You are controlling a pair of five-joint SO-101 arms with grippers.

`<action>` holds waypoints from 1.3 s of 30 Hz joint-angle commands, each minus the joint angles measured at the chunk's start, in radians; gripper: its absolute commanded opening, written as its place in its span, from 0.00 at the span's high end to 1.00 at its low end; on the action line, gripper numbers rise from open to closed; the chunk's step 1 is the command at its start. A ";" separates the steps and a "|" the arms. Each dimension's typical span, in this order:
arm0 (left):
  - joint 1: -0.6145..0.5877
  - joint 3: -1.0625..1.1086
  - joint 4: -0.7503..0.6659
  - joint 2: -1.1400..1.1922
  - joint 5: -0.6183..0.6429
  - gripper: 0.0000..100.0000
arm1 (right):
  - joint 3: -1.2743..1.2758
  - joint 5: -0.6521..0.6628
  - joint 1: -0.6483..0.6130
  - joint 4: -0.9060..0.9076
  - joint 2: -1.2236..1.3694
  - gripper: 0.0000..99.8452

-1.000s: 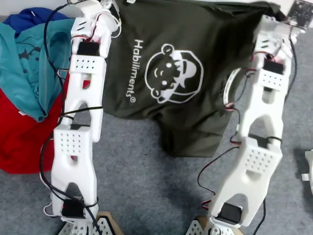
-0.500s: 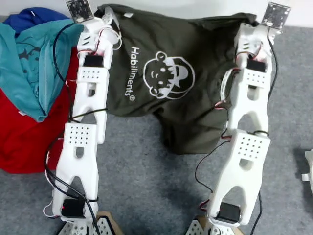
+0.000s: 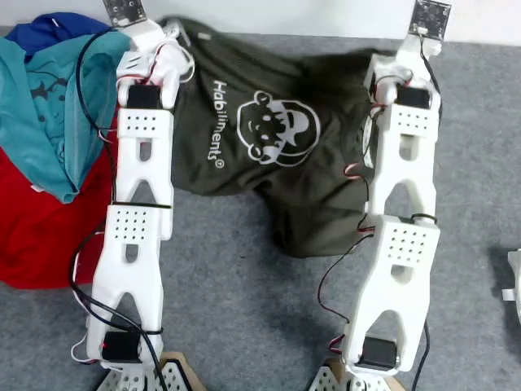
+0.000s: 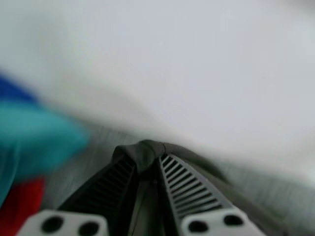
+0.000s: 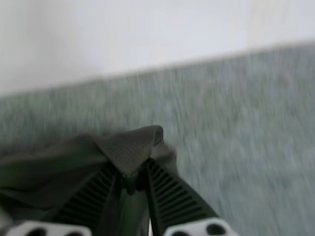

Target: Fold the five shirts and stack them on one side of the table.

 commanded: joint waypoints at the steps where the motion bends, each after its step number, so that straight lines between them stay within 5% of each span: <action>1: -0.005 -0.045 0.304 -0.079 0.008 0.99 | -0.096 -0.005 -0.005 0.231 -0.096 0.99; 7: 0.024 -0.047 0.698 -0.160 0.008 0.99 | -0.200 0.023 -0.007 0.516 -0.101 0.99; 12: 0.024 -0.039 0.890 -0.225 0.008 0.99 | -0.289 0.081 -0.015 0.737 -0.094 0.99; 23: -0.024 -0.012 0.902 -0.278 0.008 0.99 | -0.326 0.137 0.035 0.842 -0.117 0.99; 32: -0.004 0.661 0.895 -0.696 -0.061 0.99 | 0.004 0.170 0.038 0.840 -0.386 0.99; 39: 0.001 0.885 0.895 -0.840 -0.123 0.99 | 0.285 0.166 0.031 0.834 -0.579 0.99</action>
